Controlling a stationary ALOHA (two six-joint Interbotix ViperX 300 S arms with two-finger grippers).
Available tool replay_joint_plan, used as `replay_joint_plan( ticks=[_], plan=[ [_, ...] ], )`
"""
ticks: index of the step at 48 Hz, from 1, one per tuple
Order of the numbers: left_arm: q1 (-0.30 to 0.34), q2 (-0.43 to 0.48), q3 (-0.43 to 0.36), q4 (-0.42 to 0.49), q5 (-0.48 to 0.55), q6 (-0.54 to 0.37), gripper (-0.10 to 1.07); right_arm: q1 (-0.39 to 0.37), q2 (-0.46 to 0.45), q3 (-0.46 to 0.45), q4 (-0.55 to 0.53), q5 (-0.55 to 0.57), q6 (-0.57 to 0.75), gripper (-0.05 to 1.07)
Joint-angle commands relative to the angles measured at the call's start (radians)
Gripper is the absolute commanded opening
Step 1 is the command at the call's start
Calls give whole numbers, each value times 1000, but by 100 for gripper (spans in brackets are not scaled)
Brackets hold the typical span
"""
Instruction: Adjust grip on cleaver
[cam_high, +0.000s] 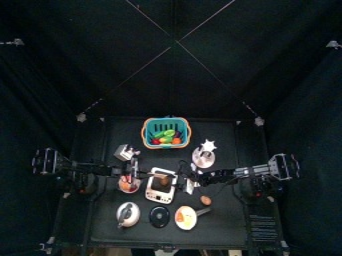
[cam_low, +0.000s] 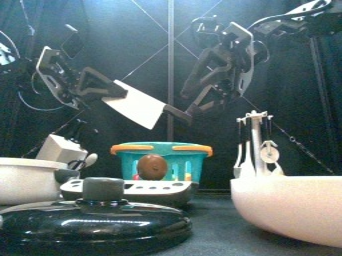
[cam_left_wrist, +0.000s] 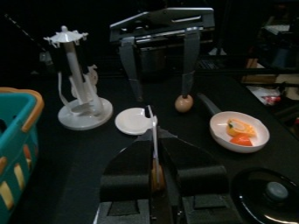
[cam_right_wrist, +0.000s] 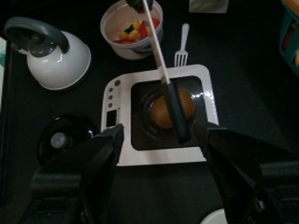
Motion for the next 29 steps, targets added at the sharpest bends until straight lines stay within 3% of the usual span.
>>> replay_joint_plan(
  ticks=[1,29],
  plan=[
    [-11,8,-12,-15,-32,32,44,-2,-12,-29,-5,-6,-3,95],
    [-40,29,-18,18,-129,54,44,-46,48,-57,-35,-5,-5,94]
  ],
)
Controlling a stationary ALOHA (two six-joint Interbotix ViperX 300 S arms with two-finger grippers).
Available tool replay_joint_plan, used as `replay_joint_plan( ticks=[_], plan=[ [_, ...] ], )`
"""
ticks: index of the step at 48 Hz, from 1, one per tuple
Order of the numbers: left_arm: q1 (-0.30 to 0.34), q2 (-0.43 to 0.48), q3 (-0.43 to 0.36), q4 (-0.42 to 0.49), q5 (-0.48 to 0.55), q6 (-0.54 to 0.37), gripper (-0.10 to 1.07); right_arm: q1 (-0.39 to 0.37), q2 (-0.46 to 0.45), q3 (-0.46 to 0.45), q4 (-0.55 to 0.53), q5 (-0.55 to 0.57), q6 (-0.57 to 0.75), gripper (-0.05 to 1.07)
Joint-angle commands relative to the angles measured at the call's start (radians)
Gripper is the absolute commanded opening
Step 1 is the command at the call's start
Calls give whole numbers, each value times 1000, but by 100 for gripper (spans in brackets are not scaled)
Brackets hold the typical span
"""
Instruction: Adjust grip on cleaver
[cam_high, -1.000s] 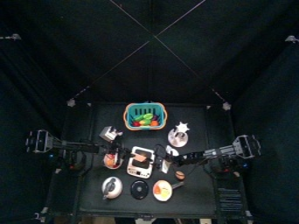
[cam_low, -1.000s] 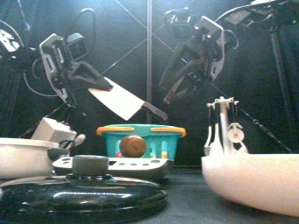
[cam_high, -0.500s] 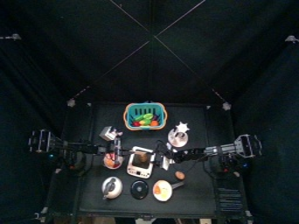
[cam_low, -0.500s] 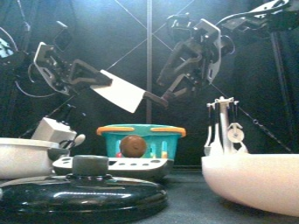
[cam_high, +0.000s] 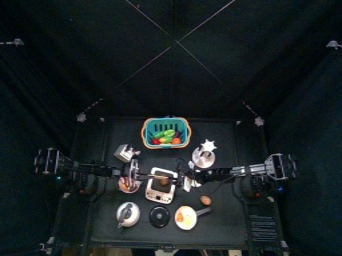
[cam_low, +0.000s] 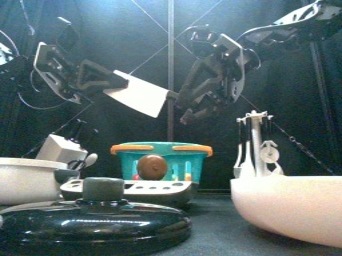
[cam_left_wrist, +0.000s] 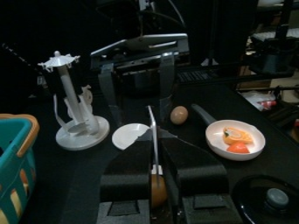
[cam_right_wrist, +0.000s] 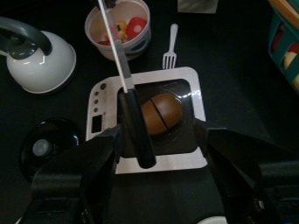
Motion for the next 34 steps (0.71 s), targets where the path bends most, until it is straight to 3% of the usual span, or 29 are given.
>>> replay_joint_plan(
  ticks=[1,12,34],
  plan=[
    [-3,5,-20,0,-28,2,44,-5,3,-31,-8,-5,-2,94],
    [-2,23,-26,-6,-44,3,44,-2,12,-32,-21,-5,-2,92],
    [0,41,-20,-14,-12,0,45,-6,2,-26,-20,-5,2,42]
  ],
)
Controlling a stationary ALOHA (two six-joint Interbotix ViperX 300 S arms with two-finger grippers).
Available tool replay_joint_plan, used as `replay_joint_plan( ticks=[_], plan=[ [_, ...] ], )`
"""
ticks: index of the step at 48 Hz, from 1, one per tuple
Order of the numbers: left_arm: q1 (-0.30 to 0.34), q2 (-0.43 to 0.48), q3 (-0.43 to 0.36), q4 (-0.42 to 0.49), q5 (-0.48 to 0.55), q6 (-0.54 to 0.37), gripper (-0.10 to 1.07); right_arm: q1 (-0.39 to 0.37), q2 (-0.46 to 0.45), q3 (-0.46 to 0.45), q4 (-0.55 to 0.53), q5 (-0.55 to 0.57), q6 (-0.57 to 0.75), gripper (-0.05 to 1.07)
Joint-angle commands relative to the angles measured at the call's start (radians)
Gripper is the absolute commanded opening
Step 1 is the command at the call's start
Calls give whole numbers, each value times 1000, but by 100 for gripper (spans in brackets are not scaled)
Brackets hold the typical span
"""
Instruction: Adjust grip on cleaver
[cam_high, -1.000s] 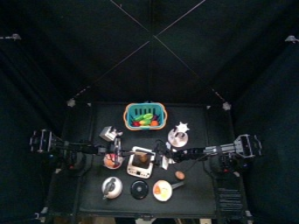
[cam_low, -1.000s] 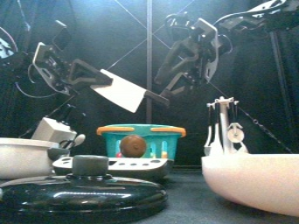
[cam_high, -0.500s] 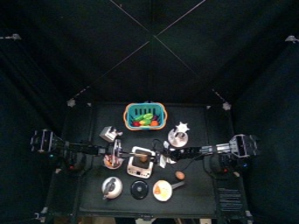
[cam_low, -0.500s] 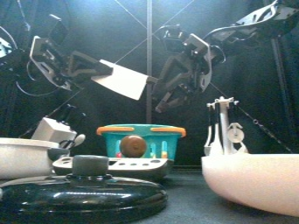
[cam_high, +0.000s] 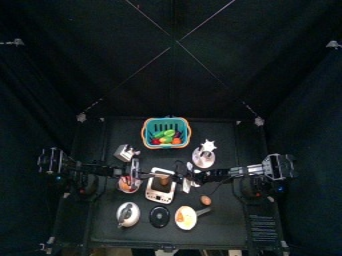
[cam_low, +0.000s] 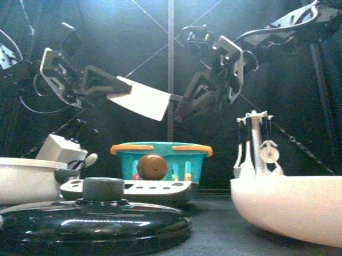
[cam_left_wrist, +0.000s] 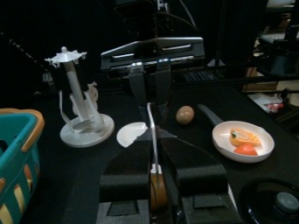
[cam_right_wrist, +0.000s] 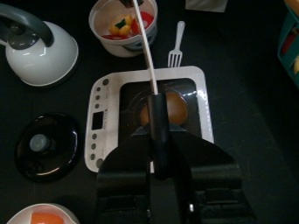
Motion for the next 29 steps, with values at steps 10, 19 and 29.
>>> replay_joint_plan(
  ticks=[10,19,29],
  plan=[
    [-12,-2,-12,17,103,-8,45,-9,-25,-8,31,11,6,40],
    [-14,-9,-12,44,144,-12,45,-21,-31,-8,63,21,6,40],
    [-23,-14,-11,63,153,-14,45,-31,-52,11,87,38,6,39]
  ],
)
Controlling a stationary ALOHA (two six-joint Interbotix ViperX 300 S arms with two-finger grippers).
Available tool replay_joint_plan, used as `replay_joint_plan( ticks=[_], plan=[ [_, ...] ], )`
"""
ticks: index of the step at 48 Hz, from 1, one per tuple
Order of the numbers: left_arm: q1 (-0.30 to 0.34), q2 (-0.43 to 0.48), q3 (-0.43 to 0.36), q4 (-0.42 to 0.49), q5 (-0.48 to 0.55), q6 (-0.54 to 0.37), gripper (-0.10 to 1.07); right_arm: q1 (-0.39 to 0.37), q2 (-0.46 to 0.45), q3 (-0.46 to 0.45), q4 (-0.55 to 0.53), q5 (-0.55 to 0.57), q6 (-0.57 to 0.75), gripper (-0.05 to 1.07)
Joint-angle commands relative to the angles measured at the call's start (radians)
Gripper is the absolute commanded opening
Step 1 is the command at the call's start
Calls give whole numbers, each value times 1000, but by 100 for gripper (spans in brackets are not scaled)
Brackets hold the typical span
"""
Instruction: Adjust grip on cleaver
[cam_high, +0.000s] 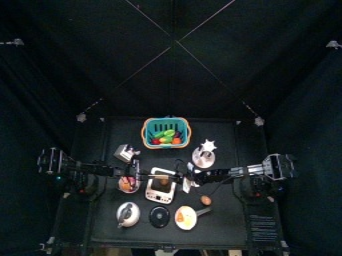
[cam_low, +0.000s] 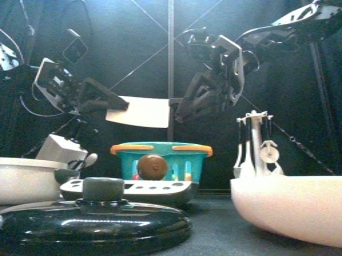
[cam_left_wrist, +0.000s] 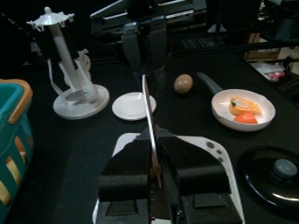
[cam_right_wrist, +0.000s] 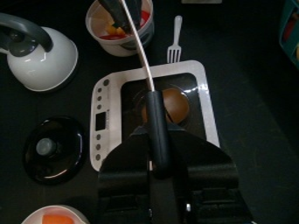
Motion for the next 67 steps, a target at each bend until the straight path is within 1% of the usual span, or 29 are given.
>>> replay_joint_plan(
  ticks=[1,9,15,23,30,37,45,50,54,64,67],
  plan=[
    [-21,-9,-8,20,-2,-2,45,-32,-48,6,8,17,8,39],
    [-31,-8,-11,21,-2,-5,45,-52,-66,21,11,21,8,39],
    [-32,-8,-11,26,0,-38,45,-74,-69,21,23,20,8,39],
    [-32,0,-9,52,0,-103,45,-83,-69,23,21,20,8,39],
    [-32,17,-8,60,3,-130,45,-87,-67,31,23,21,8,39],
    [-32,34,-12,61,8,-137,45,-89,-67,35,20,46,6,39],
    [-28,44,-21,61,15,-138,45,-89,-51,32,26,41,6,39],
    [-28,49,-26,63,15,-138,45,-86,-37,31,29,43,6,41],
    [-28,52,-23,63,15,-138,45,-83,-37,28,21,41,6,45],
    [-29,58,-15,61,15,-133,45,-81,-46,35,3,49,6,71],
    [-29,58,-12,63,15,-132,45,-80,-49,35,-11,57,6,74]
  ],
)
